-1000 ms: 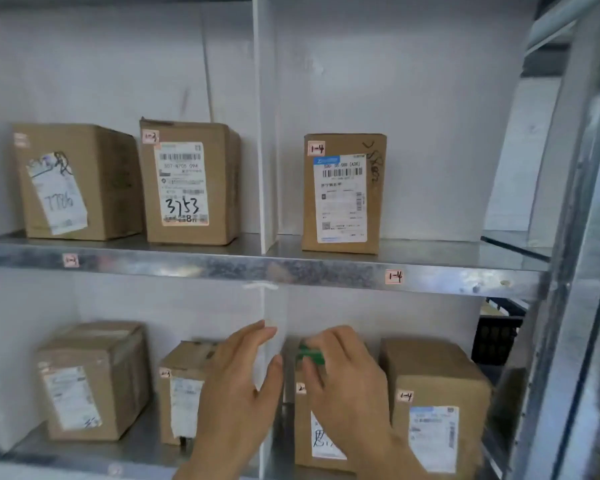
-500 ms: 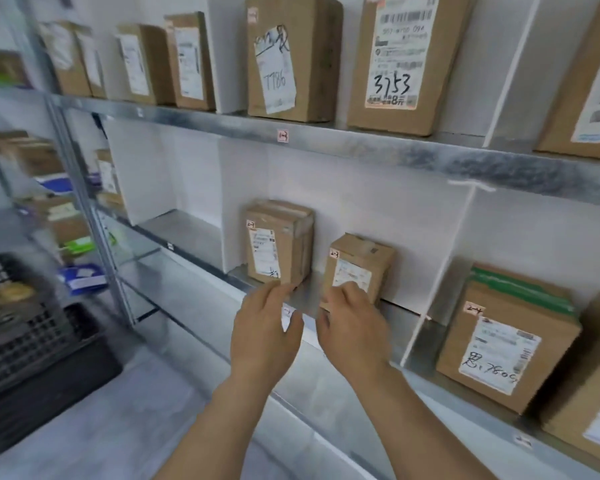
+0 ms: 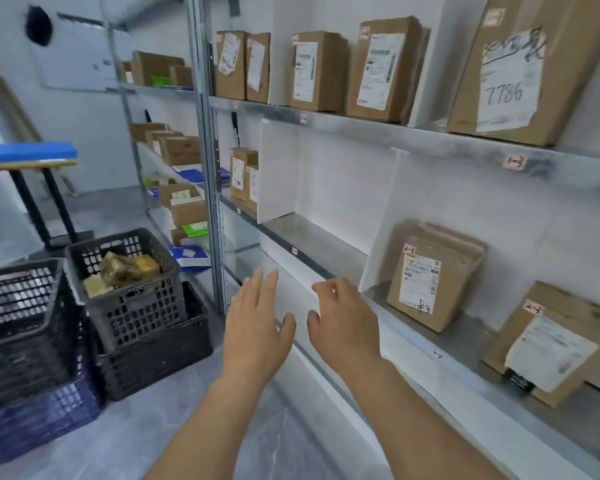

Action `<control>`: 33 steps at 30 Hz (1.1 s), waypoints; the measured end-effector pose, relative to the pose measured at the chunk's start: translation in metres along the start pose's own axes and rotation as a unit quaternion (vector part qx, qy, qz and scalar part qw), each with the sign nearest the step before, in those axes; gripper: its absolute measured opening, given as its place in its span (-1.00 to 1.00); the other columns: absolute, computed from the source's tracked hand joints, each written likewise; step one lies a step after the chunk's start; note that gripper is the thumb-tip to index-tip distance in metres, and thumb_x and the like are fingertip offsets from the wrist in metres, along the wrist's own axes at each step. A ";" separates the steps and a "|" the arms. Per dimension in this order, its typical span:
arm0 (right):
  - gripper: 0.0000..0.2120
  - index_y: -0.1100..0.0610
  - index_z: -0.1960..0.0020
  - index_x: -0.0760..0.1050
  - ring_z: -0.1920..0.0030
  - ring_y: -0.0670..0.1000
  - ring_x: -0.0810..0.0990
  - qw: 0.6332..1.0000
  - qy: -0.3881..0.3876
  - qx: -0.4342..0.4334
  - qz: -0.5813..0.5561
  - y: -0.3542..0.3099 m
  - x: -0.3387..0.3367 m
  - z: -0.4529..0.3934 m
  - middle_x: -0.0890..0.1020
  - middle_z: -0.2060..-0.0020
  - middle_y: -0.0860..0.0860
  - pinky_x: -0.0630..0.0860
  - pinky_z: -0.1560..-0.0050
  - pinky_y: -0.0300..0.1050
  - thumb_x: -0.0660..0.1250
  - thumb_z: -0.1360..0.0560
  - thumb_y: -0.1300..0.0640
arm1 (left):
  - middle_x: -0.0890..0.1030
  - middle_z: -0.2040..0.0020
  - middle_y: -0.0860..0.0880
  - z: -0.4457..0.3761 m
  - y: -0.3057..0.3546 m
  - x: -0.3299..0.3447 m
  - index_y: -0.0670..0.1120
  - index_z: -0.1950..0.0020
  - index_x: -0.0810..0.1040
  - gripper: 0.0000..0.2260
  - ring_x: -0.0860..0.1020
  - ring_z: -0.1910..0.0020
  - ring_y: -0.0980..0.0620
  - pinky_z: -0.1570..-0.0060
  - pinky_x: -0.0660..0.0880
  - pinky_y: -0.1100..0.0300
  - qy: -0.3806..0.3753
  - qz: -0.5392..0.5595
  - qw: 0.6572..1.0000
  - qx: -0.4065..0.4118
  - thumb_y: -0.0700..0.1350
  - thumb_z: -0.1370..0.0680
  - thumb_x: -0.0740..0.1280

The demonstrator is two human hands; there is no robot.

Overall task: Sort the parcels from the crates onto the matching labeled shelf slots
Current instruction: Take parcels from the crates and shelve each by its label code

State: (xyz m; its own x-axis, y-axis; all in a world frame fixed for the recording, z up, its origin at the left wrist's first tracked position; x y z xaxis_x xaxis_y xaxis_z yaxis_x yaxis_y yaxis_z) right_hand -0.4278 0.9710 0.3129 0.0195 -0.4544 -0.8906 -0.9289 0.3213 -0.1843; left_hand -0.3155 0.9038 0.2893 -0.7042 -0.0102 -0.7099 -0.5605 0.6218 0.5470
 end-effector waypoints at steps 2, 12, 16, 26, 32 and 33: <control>-0.65 0.12 -0.25 0.45 -0.06 0.13 0.54 0.999 -0.018 -0.015 -0.023 -0.035 0.019 -0.015 0.48 -0.16 0.07 0.48 0.17 -0.06 0.32 -0.48 0.10 | -0.03 -0.57 0.00 -0.008 -0.035 -0.017 0.02 -0.56 -0.06 -0.36 -0.06 -0.54 0.01 -0.49 -0.08 0.12 0.005 -0.014 1.000 -0.013 0.02 -0.59 0.23; -0.44 0.02 -0.53 0.03 -0.46 0.07 0.16 0.987 -0.081 -0.128 -0.052 -0.195 0.087 -0.070 0.13 -0.50 0.05 0.27 -0.34 -0.05 0.10 -0.60 -0.09 | -0.12 -0.57 -0.01 -0.015 -0.188 -0.097 0.05 -0.55 -0.15 -0.33 -0.14 -0.54 -0.01 -0.49 -0.12 0.02 0.050 -0.062 0.986 -0.148 0.09 -0.59 0.19; -0.44 0.03 -0.53 0.05 -0.44 0.08 0.20 0.978 -0.119 -0.159 -0.055 -0.237 0.120 -0.086 0.14 -0.49 0.06 0.30 -0.32 -0.03 0.10 -0.60 -0.10 | -0.10 -0.57 -0.01 -0.014 -0.232 -0.112 0.04 -0.56 -0.12 -0.33 -0.12 -0.54 -0.01 -0.49 -0.11 0.01 0.066 -0.062 0.978 -0.190 0.09 -0.58 0.21; -0.46 0.03 -0.53 0.10 -0.46 0.06 0.18 0.958 -0.176 -0.210 -0.082 -0.300 0.218 -0.164 0.15 -0.50 0.05 0.30 -0.33 -0.02 0.10 -0.61 -0.10 | -0.16 -0.57 0.05 -0.061 -0.338 -0.108 0.11 -0.55 -0.15 -0.33 0.00 -0.54 0.00 -0.41 0.20 0.12 0.041 -0.071 0.956 -0.280 0.10 -0.59 0.21; -0.49 0.02 -0.52 0.09 -0.44 0.05 0.20 0.952 -0.195 -0.213 -0.098 -0.324 0.280 -0.255 0.18 -0.48 0.04 0.33 -0.31 -0.05 0.08 -0.61 -0.07 | -0.21 -0.56 0.10 -0.142 -0.402 -0.103 0.13 -0.54 -0.19 -0.32 0.25 -0.45 0.09 -0.02 0.50 0.18 0.020 -0.089 0.945 -0.313 0.11 -0.58 0.20; -0.49 0.02 -0.52 0.09 -0.44 0.05 0.20 0.952 -0.198 -0.211 -0.103 -0.327 0.289 -0.271 0.19 -0.48 0.04 0.33 -0.30 -0.05 0.08 -0.61 -0.07 | -0.21 -0.56 0.10 -0.157 -0.412 -0.101 0.13 -0.54 -0.19 -0.31 0.26 -0.44 0.08 -0.03 0.51 0.17 0.015 -0.093 0.944 -0.316 0.11 -0.58 0.20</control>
State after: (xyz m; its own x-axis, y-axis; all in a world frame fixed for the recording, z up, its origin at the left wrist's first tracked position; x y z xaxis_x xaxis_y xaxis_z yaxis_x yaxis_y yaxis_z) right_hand -0.2187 0.5094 0.2290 0.2780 -0.0955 -0.9558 -0.9542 -0.1416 -0.2634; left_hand -0.0824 0.5256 0.2051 -0.5751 -0.1020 -0.8117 -0.8167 0.0152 0.5768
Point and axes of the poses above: each hand's wrist, its own z-axis away from the middle knuckle, its own x-axis out of the palm, y = z × x, the point moved 4 cm from there along -z, towards the middle knuckle
